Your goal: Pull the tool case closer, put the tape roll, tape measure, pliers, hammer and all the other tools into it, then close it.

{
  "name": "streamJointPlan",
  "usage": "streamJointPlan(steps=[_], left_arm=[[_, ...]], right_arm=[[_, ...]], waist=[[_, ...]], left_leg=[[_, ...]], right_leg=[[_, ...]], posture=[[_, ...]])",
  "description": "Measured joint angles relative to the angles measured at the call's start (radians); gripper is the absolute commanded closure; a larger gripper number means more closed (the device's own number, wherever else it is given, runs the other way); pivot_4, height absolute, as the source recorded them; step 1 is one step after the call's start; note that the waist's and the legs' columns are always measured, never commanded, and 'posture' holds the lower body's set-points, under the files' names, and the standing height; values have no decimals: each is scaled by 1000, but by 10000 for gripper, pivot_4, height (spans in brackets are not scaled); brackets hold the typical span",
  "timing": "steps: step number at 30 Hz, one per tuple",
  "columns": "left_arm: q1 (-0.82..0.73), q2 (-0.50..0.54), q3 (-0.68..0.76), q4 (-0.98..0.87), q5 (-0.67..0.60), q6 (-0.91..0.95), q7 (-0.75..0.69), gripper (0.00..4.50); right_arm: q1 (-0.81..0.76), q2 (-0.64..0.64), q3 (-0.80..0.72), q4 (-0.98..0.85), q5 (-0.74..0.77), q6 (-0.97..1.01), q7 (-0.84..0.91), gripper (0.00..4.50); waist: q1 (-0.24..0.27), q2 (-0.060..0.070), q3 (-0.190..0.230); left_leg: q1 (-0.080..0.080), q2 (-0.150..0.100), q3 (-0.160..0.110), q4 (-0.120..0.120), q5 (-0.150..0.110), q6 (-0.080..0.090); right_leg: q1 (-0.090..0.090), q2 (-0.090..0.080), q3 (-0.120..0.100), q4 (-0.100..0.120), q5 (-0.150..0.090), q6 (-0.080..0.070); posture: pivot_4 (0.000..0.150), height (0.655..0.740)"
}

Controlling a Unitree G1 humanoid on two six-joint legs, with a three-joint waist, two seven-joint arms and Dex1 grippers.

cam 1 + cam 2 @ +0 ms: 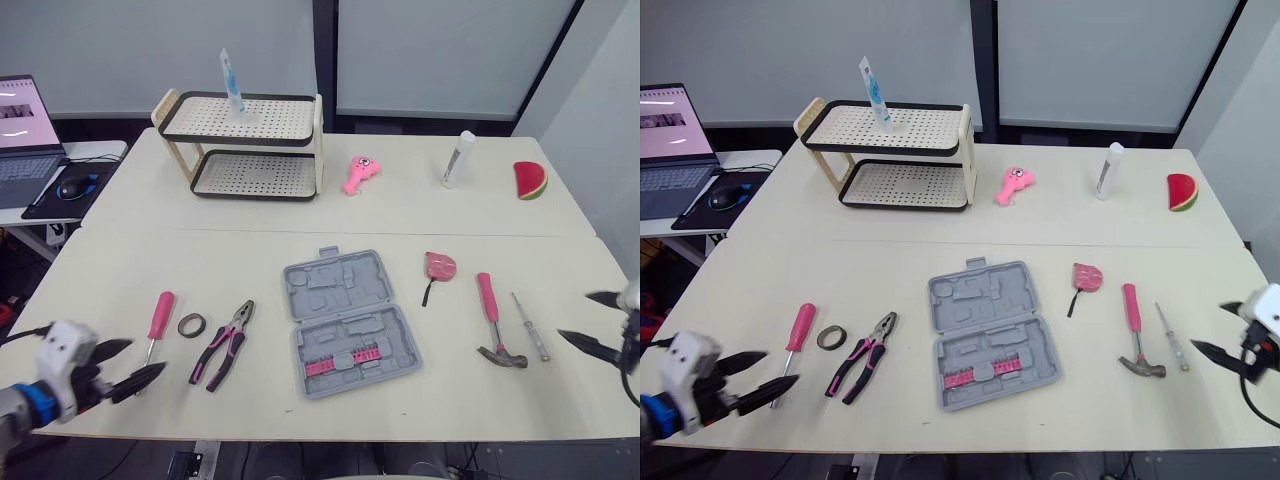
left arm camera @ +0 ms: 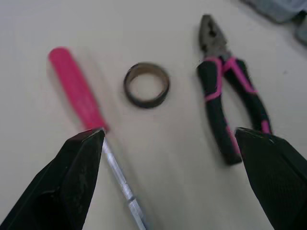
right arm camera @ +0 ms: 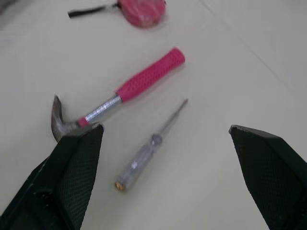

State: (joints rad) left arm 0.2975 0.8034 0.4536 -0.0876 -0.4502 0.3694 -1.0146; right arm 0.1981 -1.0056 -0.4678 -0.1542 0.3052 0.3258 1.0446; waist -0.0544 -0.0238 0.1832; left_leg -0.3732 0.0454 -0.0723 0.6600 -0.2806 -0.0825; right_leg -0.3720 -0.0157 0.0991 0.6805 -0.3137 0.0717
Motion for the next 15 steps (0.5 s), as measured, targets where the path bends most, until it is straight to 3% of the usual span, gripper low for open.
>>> streamJointPlan(steps=[2,5,12,15], left_arm=[[-40,-10,-57,-66,-13,28,7,12528],[-117,-21,-164,-105,-3,46,16,22021],[-286,-48,-407,-3,123,-25,2,44475],[-348,-67,-469,90,182,-83,-3,45000]], right_arm=[[-42,4,51,-53,15,30,-7,16682],[-124,29,168,-86,3,64,-30,23179],[-321,121,456,-23,-103,84,-84,37930],[-387,161,548,39,-170,71,-96,44712]], waist=[[2,0,0],[3,0,0],[3,2,3],[4,3,3]], left_leg=[[-1,0,-1,0,0,0],[-2,0,-1,0,0,0],[-7,-1,-1,0,0,0],[-8,-1,-2,1,0,0]], right_leg=[[-1,0,-1,0,0,0],[-1,0,-1,-1,0,0],[-8,0,-1,0,1,0],[-8,0,-2,0,1,-1]], posture=[[1500,7350],[1500,7350],[1500,7350],[1500,7350]])
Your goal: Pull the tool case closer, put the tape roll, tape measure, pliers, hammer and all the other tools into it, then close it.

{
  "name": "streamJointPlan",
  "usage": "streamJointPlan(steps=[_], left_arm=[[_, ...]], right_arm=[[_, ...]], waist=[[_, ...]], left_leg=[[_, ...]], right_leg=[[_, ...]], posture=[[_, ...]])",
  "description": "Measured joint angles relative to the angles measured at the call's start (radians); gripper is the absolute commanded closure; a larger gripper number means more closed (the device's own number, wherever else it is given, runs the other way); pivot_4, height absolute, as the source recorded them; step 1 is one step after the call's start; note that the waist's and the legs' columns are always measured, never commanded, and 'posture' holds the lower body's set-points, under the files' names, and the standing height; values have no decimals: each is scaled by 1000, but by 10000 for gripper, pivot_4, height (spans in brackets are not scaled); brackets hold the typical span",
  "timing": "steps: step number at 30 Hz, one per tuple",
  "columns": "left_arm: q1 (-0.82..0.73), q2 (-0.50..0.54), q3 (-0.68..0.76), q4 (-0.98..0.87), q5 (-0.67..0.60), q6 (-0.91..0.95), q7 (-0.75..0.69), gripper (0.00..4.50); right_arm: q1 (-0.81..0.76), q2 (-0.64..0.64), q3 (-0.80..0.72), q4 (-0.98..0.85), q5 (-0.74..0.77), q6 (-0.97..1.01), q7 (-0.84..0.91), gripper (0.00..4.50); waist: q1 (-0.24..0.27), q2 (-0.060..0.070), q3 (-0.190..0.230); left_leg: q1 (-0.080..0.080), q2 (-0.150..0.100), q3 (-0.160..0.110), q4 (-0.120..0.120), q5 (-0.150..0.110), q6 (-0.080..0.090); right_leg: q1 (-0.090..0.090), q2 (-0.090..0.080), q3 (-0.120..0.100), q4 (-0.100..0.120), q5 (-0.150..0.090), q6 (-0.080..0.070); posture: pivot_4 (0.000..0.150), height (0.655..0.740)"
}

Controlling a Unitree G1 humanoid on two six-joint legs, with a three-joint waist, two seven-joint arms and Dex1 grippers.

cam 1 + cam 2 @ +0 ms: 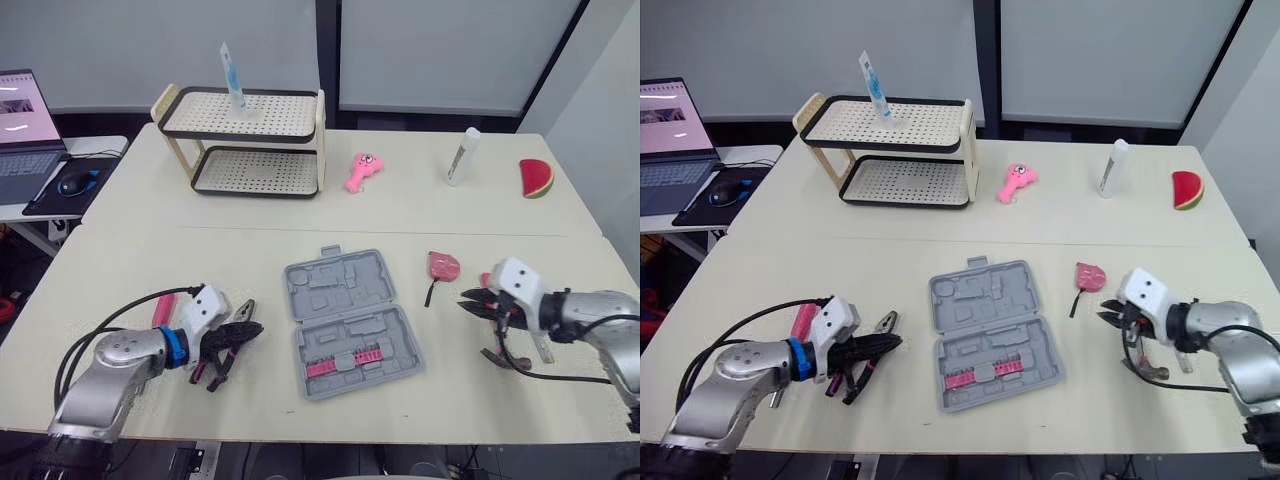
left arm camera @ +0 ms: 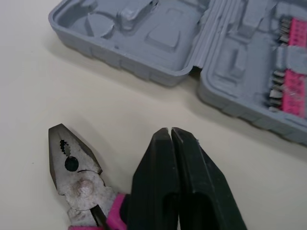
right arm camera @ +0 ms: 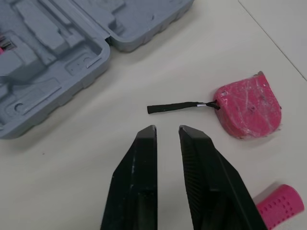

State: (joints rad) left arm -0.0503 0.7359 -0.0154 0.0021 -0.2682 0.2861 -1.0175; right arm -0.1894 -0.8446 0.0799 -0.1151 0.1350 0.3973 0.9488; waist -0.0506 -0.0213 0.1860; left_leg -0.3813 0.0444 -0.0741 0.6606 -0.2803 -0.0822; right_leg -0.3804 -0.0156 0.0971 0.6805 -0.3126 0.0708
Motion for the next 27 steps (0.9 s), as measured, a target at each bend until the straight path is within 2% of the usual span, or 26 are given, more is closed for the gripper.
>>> streamJointPlan(steps=[7,19,27], left_arm=[[-85,-52,-104,118,75,-104,-26,45000],[-140,-122,-139,209,139,-201,-17,45000],[-161,-159,-147,234,162,-224,-10,45000]], right_arm=[[-131,102,144,149,-115,-34,-34,44898],[-248,216,218,319,-194,-88,-34,44898],[-261,253,237,340,-201,-98,-14,44898]], waist=[[0,0,0],[0,1,0],[3,1,0]], left_leg=[[-1,0,0,0,0,0],[0,0,-1,1,0,0],[0,-1,-2,1,0,0]], right_leg=[[-1,0,-1,0,0,0],[0,0,-1,1,0,0],[1,0,-2,2,0,0]], posture=[[1500,7350],[1500,7350],[1500,7350]])
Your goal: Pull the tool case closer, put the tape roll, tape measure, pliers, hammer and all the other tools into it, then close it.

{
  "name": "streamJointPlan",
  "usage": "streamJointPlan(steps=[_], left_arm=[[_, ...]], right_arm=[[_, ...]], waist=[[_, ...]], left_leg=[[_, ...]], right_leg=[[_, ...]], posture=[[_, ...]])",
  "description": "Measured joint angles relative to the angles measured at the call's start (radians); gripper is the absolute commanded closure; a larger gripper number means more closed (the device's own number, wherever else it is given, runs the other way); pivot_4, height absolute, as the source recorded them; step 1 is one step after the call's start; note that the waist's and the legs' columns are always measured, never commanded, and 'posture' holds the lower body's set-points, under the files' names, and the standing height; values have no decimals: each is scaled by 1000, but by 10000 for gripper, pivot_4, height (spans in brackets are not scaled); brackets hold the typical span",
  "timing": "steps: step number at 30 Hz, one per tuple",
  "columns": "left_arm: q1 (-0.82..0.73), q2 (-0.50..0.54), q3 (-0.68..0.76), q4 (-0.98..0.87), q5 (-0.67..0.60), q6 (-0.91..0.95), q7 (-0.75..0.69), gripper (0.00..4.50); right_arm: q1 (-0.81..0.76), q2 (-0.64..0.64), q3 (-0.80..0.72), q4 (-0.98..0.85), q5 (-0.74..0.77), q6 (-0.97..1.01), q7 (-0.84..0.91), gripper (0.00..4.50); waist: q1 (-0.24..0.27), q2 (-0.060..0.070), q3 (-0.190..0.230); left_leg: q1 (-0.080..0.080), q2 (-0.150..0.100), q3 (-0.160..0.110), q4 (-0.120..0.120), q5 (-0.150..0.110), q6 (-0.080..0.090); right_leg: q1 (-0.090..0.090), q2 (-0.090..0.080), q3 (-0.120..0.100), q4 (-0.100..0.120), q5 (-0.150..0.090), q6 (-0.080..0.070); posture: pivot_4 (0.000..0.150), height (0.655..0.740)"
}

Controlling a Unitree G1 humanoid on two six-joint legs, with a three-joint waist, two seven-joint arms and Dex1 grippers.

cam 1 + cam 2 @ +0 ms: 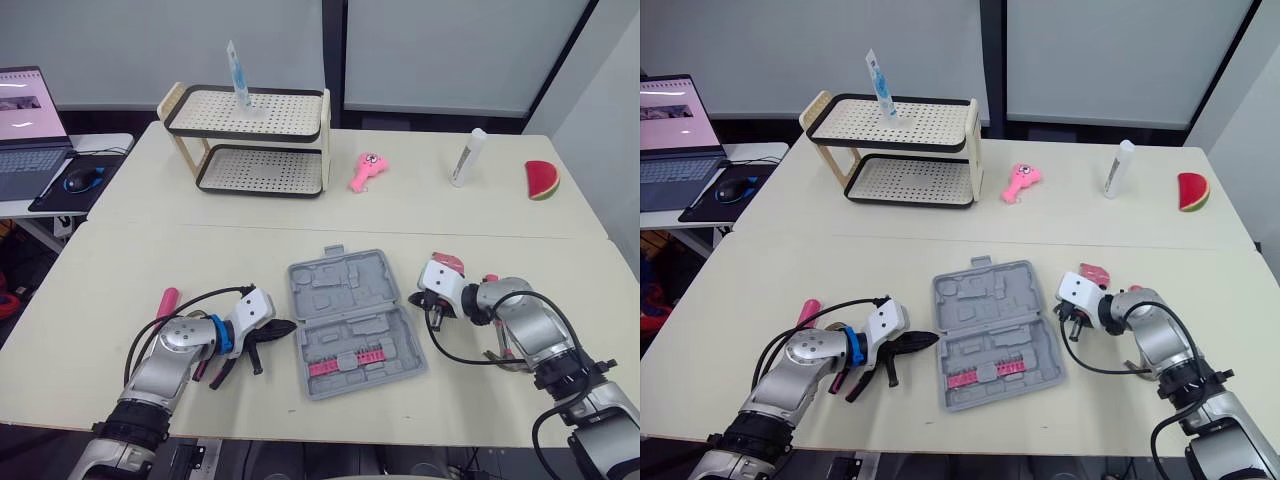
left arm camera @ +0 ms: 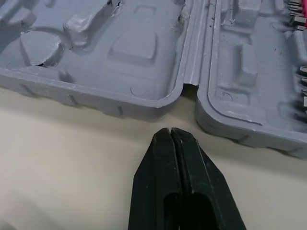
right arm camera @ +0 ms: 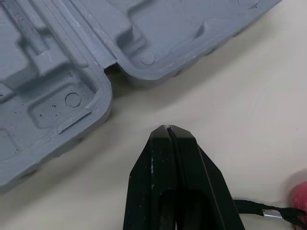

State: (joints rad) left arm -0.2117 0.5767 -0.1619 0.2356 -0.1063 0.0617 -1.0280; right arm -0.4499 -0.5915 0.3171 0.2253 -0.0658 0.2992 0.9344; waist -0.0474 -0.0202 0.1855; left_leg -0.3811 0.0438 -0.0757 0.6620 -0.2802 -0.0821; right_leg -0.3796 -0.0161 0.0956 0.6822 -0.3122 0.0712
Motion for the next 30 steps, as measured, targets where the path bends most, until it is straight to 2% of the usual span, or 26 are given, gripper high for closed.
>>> streamJointPlan(steps=[16,30], left_arm=[[-52,-43,-28,33,31,-10,11,45000],[-43,-49,-29,30,36,-32,-24,45000]], right_arm=[[4,6,12,-35,0,41,30,44898],[98,-26,-4,-182,6,115,29,44898]], waist=[[1,0,0],[3,0,0]], left_leg=[[0,0,-1,0,0,0],[-1,0,-1,0,0,0]], right_leg=[[0,0,-1,0,0,0],[0,0,-2,0,0,0]], posture=[[1500,7350],[1500,7350]])
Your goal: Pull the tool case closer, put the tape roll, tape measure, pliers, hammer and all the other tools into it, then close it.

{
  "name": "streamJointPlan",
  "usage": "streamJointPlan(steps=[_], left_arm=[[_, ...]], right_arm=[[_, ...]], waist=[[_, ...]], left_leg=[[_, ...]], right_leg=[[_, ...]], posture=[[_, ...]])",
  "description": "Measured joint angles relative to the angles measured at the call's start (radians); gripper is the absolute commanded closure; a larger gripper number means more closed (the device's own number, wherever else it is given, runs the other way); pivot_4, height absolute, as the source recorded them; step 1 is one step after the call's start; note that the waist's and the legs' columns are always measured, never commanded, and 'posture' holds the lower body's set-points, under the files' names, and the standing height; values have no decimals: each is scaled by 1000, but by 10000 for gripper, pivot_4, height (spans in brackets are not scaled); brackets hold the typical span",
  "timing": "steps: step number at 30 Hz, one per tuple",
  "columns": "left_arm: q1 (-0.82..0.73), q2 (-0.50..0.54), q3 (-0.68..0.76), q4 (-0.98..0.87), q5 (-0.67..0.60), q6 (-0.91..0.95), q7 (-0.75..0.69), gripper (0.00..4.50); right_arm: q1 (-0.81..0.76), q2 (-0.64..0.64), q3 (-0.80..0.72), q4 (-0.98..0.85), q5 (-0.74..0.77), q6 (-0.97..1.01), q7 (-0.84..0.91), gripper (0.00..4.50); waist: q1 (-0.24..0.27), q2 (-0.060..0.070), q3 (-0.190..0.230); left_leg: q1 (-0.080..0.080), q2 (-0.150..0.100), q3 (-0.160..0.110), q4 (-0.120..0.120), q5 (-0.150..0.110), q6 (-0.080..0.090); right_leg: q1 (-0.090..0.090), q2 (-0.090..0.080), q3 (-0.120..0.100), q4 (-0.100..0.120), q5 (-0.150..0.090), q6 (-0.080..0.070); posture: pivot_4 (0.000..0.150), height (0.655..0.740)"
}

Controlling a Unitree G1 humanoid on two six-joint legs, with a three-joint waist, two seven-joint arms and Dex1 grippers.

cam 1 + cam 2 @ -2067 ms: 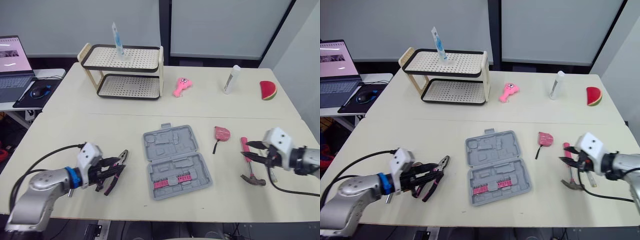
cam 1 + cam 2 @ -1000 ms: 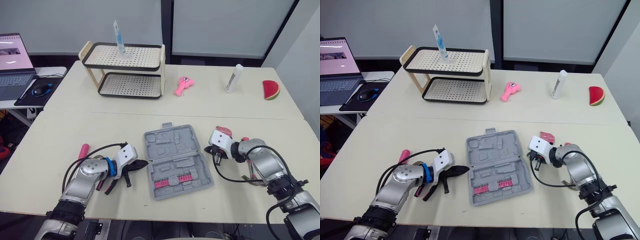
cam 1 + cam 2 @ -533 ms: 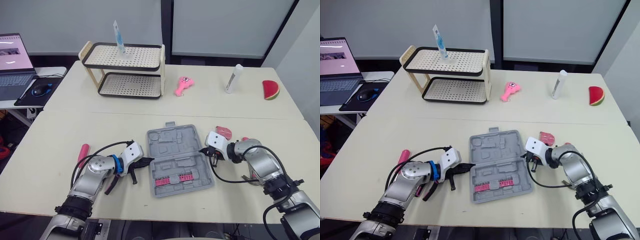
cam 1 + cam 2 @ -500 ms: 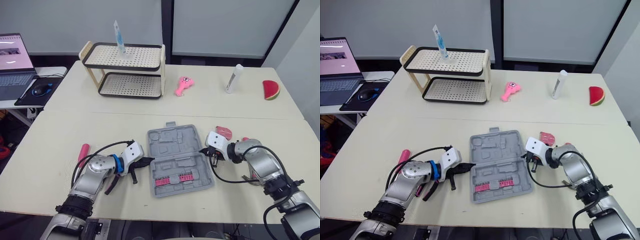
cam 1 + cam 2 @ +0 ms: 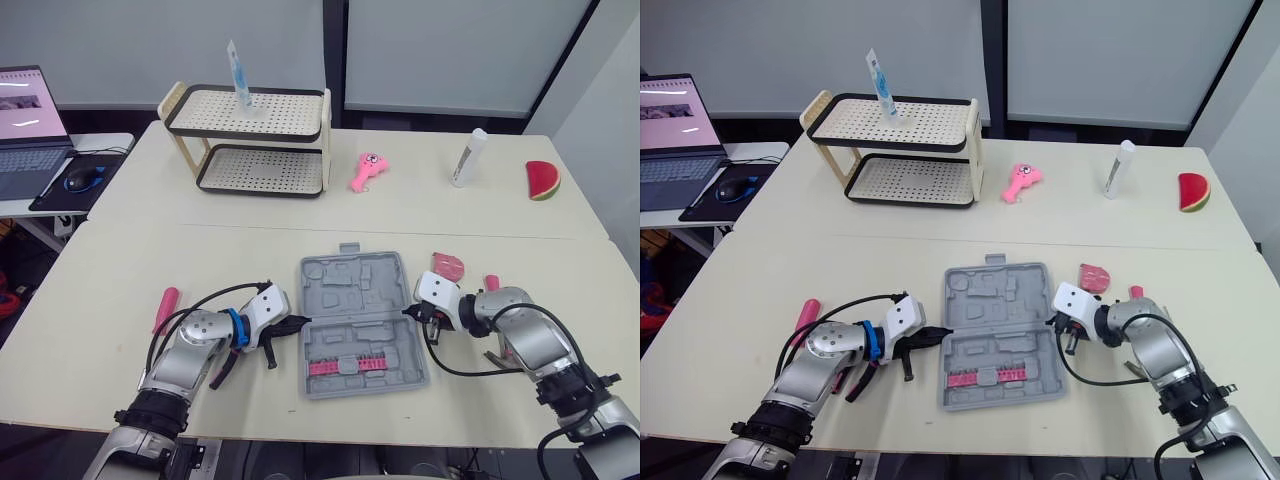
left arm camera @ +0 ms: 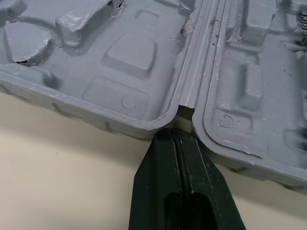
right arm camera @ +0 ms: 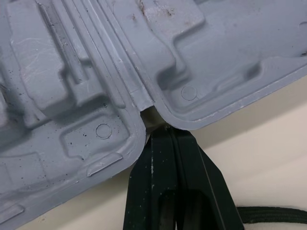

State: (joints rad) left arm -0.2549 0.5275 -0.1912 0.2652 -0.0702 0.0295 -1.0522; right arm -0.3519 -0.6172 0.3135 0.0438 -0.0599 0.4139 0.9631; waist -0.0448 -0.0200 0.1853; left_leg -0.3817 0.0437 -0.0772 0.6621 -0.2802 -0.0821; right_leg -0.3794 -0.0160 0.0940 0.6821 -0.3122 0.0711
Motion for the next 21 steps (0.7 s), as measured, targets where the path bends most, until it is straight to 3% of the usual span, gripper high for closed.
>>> streamJointPlan(steps=[21], left_arm=[[83,60,-69,-178,-4,75,-101,45000]], right_arm=[[368,-74,-111,-467,112,358,-74,44898]], waist=[[13,0,0]], left_leg=[[0,0,-1,0,0,0]], right_leg=[[1,1,0,0,0,0]], posture=[[1500,7350]])
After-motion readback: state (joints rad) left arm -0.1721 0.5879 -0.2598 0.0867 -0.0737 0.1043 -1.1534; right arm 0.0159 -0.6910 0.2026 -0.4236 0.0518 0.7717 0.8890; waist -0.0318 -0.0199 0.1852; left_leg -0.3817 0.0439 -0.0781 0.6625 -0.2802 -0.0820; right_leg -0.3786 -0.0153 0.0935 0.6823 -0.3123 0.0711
